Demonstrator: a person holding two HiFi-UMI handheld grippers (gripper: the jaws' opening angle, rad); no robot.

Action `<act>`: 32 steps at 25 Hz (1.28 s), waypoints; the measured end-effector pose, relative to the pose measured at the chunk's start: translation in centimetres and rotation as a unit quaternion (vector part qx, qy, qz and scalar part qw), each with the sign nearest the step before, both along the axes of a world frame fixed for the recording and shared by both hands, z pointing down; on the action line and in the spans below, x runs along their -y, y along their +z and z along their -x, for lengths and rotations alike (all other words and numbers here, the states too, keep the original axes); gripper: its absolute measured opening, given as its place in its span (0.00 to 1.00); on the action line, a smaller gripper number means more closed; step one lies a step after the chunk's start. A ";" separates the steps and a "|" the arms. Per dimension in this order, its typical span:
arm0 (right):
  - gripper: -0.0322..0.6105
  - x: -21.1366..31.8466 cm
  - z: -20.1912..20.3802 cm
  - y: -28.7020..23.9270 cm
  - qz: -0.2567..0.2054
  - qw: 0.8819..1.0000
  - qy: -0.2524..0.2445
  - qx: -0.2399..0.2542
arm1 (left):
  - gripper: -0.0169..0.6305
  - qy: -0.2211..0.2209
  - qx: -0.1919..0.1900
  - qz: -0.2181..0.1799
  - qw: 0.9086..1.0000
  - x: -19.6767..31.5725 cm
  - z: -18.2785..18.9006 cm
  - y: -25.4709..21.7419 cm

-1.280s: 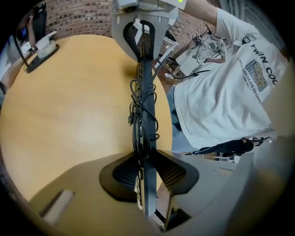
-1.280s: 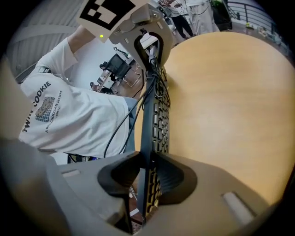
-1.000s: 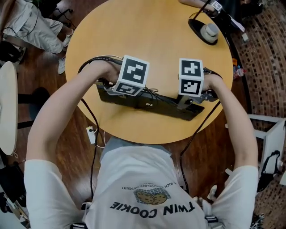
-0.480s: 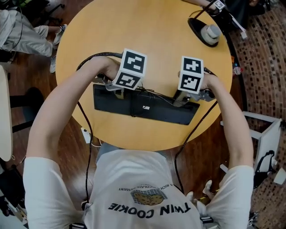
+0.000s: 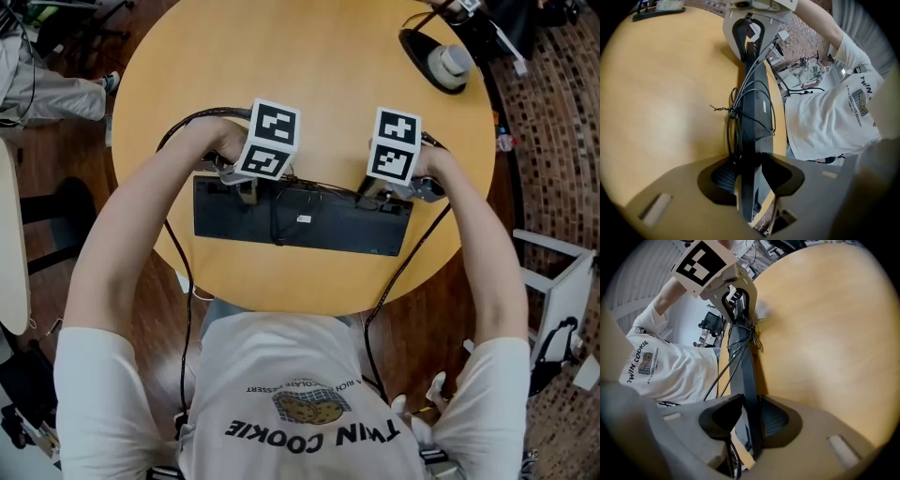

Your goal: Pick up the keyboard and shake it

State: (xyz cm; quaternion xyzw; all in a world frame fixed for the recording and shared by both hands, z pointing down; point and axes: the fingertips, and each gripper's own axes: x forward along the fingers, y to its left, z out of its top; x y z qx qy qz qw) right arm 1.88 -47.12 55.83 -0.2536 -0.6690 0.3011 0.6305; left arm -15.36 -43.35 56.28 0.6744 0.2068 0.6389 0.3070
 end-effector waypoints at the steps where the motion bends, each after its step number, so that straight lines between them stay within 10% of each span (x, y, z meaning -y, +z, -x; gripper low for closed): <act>1: 0.23 0.1 0.1 0.1 -0.004 1.000 0.001 0.001 | 0.27 -0.003 0.003 -0.003 1.000 0.0 0.1 0.2; 15: 0.24 1.3 0.1 1.9 -0.143 0.989 0.046 0.010 | 0.36 -0.052 0.070 -0.191 0.978 1.9 0.9 1.6; 25: 0.24 2.2 0.6 1.1 -0.331 0.939 0.089 0.042 | 0.29 -0.119 0.093 -0.393 0.907 2.7 1.3 0.5; 32: 0.24 1.8 0.4 -0.1 -0.455 0.878 0.141 0.051 | 0.12 -0.165 0.063 -0.497 0.850 1.5 0.8 -1.7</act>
